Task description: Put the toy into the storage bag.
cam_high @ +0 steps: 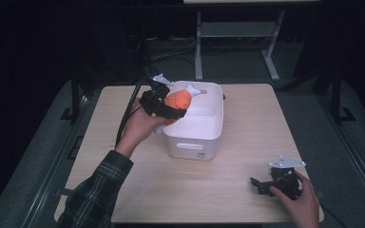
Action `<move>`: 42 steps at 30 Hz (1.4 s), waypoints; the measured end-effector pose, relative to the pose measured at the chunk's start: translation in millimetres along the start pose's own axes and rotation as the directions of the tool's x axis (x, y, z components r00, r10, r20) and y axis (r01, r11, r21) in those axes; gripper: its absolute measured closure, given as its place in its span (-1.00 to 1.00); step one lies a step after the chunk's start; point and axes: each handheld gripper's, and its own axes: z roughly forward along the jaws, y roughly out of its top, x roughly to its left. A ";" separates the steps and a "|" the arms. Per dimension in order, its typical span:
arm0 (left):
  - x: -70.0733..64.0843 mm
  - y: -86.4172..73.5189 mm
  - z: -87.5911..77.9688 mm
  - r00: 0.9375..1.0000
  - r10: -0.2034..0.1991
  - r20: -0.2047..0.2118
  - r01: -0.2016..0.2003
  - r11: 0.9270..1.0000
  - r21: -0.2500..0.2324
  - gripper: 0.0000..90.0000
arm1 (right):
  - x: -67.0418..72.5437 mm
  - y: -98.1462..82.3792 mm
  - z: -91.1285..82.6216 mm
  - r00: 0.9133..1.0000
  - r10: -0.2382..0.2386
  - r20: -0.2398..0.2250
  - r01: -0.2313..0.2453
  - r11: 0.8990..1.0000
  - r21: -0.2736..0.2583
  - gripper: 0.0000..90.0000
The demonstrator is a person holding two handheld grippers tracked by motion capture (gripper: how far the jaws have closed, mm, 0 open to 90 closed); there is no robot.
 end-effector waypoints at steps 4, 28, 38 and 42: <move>1.6 5.3 8.4 1.000 -0.018 -0.010 0.018 1.000 0.004 -0.48 | 0.0 0.1 0.0 1.000 0.000 0.000 0.000 1.000 -0.002 -0.96; 8.5 17.7 51.7 0.993 -0.108 -0.050 0.109 0.994 0.029 -0.52 | 0.0 0.0 0.1 1.000 0.001 0.000 -0.001 1.000 0.000 -0.96; 10.1 14.6 67.8 0.991 -0.118 -0.070 0.122 0.990 0.063 -0.53 | 0.0 0.0 0.1 1.000 0.001 0.001 -0.001 1.000 0.000 -0.96; 10.5 14.0 70.5 0.990 -0.119 -0.079 0.125 0.990 0.071 -0.54 | -0.2 0.0 0.2 1.000 -0.002 0.001 0.002 1.000 -0.002 -0.96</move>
